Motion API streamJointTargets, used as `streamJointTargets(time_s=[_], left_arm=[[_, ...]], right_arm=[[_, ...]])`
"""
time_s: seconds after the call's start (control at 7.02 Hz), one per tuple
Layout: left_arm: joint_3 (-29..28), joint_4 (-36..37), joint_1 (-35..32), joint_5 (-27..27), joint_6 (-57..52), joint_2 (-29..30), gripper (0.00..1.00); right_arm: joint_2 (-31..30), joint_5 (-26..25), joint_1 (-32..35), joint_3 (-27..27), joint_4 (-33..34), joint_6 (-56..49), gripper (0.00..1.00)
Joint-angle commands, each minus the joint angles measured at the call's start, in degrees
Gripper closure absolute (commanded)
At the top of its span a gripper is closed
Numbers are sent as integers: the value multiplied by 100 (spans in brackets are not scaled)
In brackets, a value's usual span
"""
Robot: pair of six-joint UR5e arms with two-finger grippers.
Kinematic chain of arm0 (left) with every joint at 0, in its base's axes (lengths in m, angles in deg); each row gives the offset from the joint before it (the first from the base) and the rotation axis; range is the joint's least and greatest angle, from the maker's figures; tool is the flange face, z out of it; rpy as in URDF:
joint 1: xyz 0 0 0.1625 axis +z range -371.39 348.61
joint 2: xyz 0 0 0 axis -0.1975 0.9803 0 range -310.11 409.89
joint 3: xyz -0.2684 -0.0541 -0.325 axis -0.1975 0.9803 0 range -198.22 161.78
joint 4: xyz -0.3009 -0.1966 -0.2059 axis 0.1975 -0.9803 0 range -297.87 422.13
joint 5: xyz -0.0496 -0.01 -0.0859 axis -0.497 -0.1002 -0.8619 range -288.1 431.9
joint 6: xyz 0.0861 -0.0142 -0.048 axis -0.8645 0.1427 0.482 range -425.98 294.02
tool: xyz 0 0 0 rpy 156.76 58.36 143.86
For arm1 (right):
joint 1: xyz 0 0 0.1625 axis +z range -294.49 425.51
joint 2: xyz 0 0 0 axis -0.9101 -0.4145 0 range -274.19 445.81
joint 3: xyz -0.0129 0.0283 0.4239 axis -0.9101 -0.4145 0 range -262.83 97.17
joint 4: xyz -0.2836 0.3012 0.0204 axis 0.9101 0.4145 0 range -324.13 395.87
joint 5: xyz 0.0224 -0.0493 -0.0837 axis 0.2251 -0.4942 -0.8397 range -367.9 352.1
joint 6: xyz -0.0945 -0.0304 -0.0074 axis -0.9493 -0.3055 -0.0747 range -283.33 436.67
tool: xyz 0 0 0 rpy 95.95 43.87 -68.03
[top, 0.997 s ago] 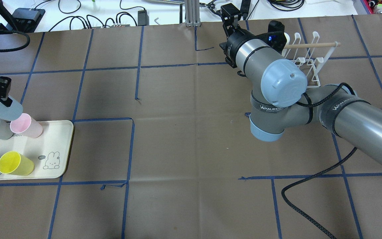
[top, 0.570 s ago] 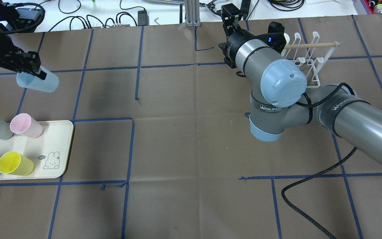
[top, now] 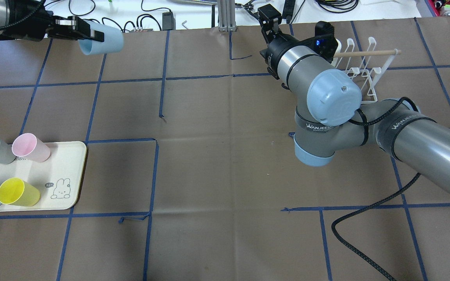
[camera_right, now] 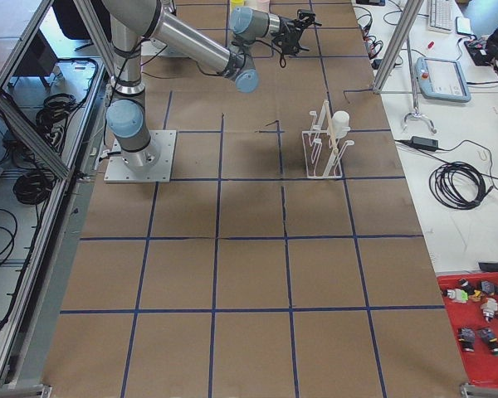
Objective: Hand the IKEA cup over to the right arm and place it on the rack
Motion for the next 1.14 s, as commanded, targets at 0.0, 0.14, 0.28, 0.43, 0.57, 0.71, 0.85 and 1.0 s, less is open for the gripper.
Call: streamJointTargets(time_s=[0.0,0.14,0.28,0.43,0.57,0.71,0.85,1.0], left_arm=[[489,1692,-402,-868,2,37,100],[848,2501,-455,-1167,11,98,100],[1278,3423,-473,-1648,29,195,100],[1613,4198,-491,-1931,20,344,100],[1799,4893,-656,-2021,29,563,100],[1836,5440,-910,-2005,72,756,100],[1828,5715,-1113,-1935,203,915,99],[1862,6161,-1193,-1934,396,977,99]], right_arm=[[7,6,0,-1,8,-344,0],[7,15,0,-1,8,-274,0],[7,15,0,-1,8,-274,0],[-2,32,0,-1,8,570,0],[-2,33,0,-1,8,579,0],[-19,33,52,-19,16,866,0],[-19,15,262,-45,8,1330,0],[-19,15,359,-63,8,1430,0]])
